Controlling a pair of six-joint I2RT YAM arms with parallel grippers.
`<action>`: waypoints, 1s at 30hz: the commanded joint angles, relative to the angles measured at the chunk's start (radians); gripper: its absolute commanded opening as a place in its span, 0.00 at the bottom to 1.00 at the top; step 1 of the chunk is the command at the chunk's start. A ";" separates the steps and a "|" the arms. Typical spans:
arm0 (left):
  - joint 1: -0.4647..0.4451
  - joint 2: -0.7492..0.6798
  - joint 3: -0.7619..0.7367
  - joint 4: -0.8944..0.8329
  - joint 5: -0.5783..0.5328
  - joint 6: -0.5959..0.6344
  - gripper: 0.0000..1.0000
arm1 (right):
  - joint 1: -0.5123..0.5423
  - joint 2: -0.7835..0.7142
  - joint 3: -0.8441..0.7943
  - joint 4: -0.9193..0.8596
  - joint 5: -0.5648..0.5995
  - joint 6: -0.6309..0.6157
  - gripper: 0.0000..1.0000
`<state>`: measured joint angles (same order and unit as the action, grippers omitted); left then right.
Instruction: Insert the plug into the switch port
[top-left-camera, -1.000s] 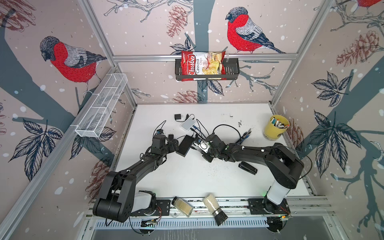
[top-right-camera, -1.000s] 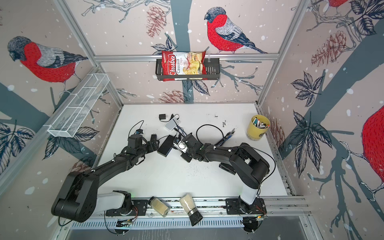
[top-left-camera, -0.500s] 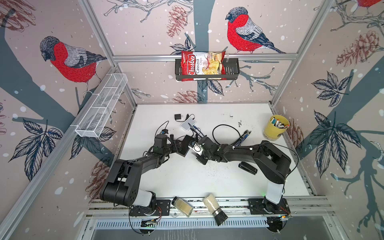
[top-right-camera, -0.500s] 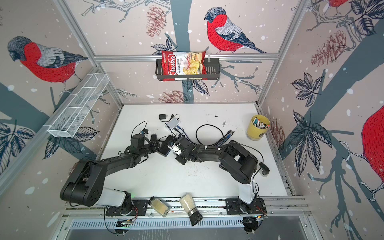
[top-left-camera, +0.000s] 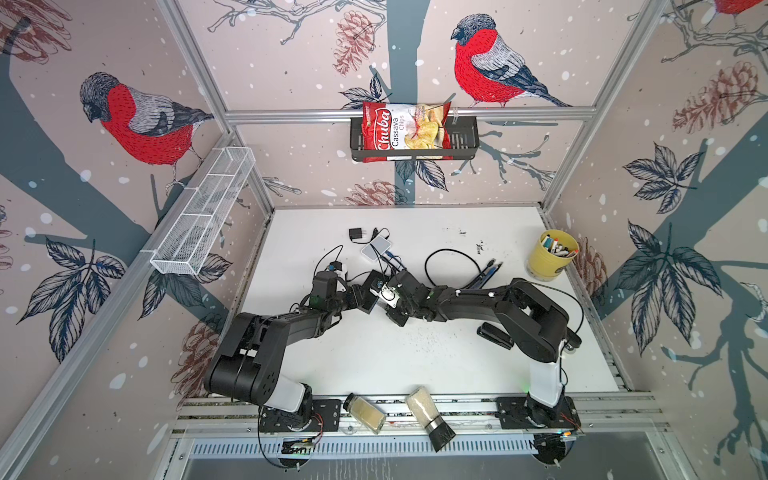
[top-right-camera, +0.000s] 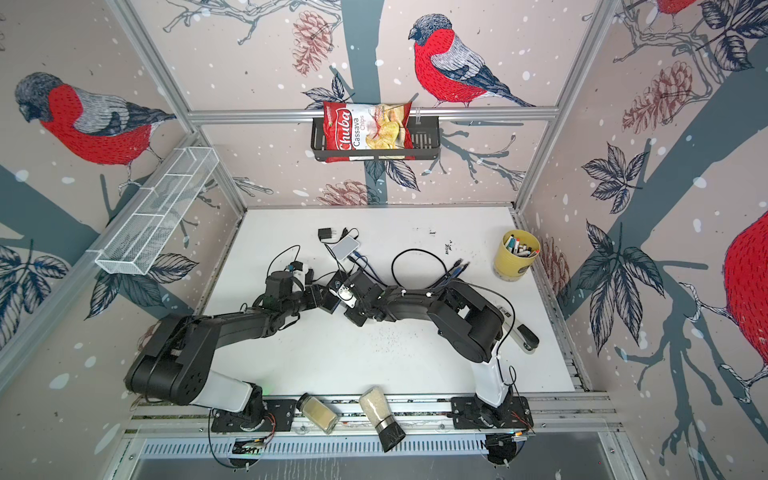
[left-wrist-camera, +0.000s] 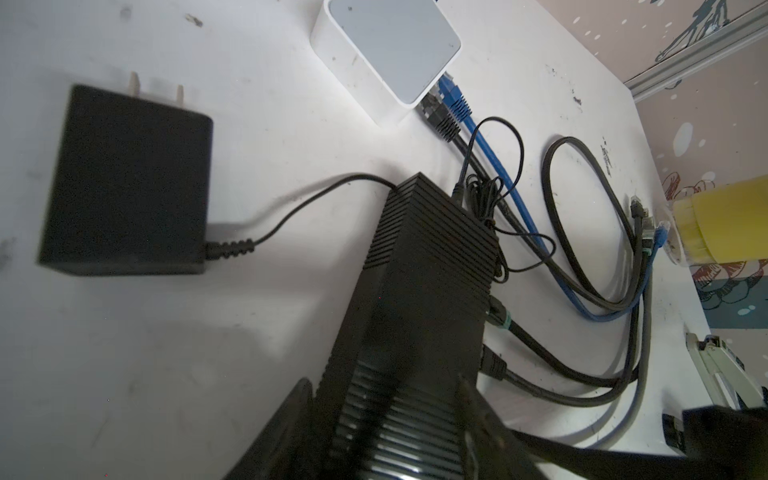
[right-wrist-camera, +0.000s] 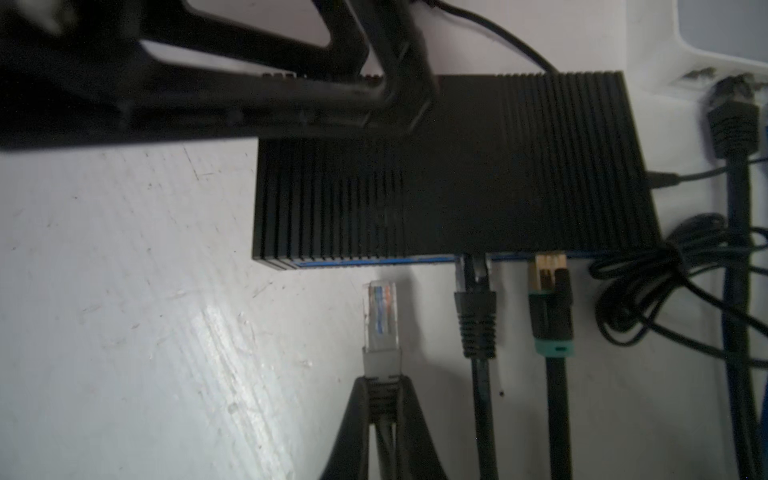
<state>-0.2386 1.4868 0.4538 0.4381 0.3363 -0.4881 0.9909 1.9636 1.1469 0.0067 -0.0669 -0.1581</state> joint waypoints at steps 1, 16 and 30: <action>-0.006 0.002 -0.009 0.052 0.015 0.018 0.54 | 0.006 0.012 0.016 0.018 -0.020 0.011 0.00; -0.050 0.050 -0.013 0.080 0.015 0.023 0.42 | 0.011 0.030 0.036 0.017 -0.010 0.014 0.00; -0.051 0.038 -0.014 0.044 -0.009 0.058 0.42 | -0.003 0.023 0.053 -0.013 0.030 -0.012 0.00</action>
<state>-0.2836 1.5299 0.4358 0.5003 0.2897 -0.4446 0.9874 1.9903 1.1854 -0.0383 -0.0536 -0.1593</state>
